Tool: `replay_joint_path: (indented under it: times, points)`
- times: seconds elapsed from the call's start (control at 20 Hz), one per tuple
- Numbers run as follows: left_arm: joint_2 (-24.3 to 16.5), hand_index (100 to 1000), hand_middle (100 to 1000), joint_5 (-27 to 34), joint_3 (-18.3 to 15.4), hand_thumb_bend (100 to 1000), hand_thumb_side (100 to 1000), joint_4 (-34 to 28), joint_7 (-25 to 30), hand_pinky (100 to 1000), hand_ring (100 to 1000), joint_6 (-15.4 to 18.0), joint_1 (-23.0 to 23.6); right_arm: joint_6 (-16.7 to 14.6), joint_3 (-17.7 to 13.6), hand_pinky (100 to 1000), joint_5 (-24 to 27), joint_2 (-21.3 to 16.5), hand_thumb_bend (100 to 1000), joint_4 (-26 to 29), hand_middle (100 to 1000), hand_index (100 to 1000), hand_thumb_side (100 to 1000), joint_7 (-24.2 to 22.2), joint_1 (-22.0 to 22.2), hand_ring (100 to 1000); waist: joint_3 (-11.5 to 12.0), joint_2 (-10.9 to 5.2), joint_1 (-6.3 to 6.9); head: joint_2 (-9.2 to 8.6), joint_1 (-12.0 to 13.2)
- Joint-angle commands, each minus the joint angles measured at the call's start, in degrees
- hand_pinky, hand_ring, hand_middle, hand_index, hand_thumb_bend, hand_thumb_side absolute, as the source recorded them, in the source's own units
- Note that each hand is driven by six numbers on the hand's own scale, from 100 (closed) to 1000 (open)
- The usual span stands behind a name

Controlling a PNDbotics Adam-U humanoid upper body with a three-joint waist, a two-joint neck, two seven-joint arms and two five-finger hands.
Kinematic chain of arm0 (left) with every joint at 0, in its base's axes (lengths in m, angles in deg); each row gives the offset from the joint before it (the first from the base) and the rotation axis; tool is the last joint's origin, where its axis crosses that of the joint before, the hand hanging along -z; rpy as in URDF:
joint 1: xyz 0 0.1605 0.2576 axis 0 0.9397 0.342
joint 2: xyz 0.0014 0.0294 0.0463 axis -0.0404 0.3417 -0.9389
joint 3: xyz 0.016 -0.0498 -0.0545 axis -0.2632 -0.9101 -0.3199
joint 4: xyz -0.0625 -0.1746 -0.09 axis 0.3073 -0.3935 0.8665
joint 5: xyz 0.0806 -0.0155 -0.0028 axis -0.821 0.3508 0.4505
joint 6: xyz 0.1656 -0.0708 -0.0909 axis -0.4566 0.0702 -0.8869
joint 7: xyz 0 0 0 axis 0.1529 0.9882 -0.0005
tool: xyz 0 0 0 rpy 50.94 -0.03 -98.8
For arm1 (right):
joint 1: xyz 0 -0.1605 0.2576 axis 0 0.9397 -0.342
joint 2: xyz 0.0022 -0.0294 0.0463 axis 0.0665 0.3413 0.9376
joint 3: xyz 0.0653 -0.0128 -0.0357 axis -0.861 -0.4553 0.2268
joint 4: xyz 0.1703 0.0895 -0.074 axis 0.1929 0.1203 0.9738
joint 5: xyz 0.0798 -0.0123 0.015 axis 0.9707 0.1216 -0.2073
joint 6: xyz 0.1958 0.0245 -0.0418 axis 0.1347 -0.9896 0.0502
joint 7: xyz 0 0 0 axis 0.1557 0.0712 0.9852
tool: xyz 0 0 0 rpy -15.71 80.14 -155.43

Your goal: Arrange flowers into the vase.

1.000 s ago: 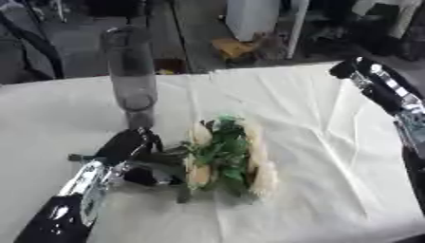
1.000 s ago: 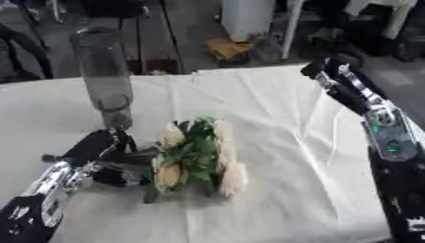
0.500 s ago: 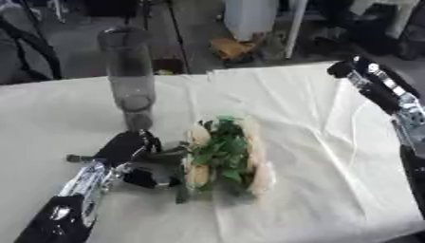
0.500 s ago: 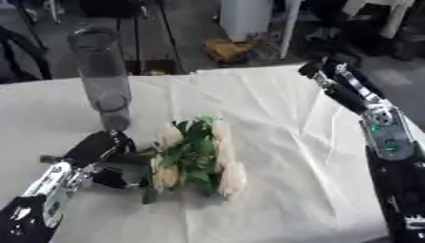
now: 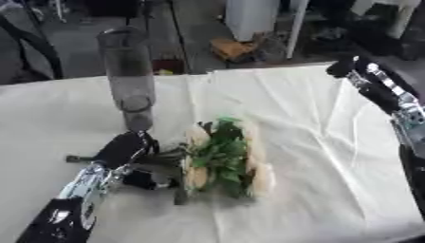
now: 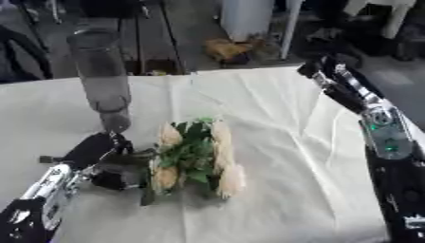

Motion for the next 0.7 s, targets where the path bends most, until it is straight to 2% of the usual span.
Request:
replay_joint_path:
  times: [0.05,0.2,0.4,0.45,0.5,0.55,0.6,0.65,0.7]
  points:
    - [-1.5,487,236,0.6,0.1,791,776,-0.7,0.6,249,299,-0.7,0.2,-0.2,-0.3,824,0.6,-1.6,100,0.4,692,912,804,0.1,-1.1,783,0.2,-0.43,-0.18,0.35,-0.2]
    - [-1.5,461,209,0.8,0.0,785,748,-0.8,0.6,215,272,-1.4,0.3,-0.2,-0.3,824,0.7,-1.6,100,0.4,691,913,804,0.1,-1.2,783,0.2,-0.43,-0.21,0.31,-0.1]
    - [-1.3,434,182,0.4,-0.3,751,651,-0.3,0.2,174,243,-2.1,0.3,-0.2,-0.3,824,0.7,-1.6,100,0.4,691,913,805,0.1,-1.1,783,0.1,-0.43,-0.19,0.3,-0.1]
    - [-1.3,431,181,0.4,-0.3,713,595,-0.2,0.1,172,242,-2.2,0.3,-0.2,-0.3,824,0.7,-1.6,100,0.4,691,913,805,0.1,-1.1,783,0.1,-0.43,-0.17,0.3,-0.1]
    - [-1.3,431,180,0.4,-0.4,700,578,-0.2,0.0,171,242,-2.3,0.3,-0.2,-0.3,824,0.7,-1.6,100,0.4,691,913,805,0.1,-1.1,783,0.1,-0.43,-0.17,0.32,-0.1]
    - [-1.2,427,178,0.5,-0.4,638,507,-0.1,-0.1,166,239,-2.5,0.2,-0.2,-0.3,824,0.7,-1.6,100,0.4,691,913,805,0.1,-1.1,783,0.1,-0.43,-0.16,0.3,-0.1]
    - [-1.2,427,178,0.7,-0.5,638,507,-0.1,-0.3,166,239,-2.6,0.2,-0.1,-0.3,824,0.7,-1.5,100,0.5,691,913,805,0.1,-1.1,783,0.1,-0.42,-0.15,0.28,-0.1]
    - [-1.2,420,174,0.8,-0.5,532,413,0.0,-0.4,154,232,-2.8,0.1,-0.1,-0.3,824,0.7,-1.5,100,0.5,691,913,806,0.1,-1.1,783,0.0,-0.42,-0.15,0.27,-0.1]
    - [-1.2,415,171,1.0,-0.6,510,394,0.0,-0.4,145,226,-2.9,0.1,-0.1,-0.3,824,0.7,-1.5,100,0.5,691,913,805,0.0,-1.1,783,0.0,-0.42,-0.15,0.25,-0.1]
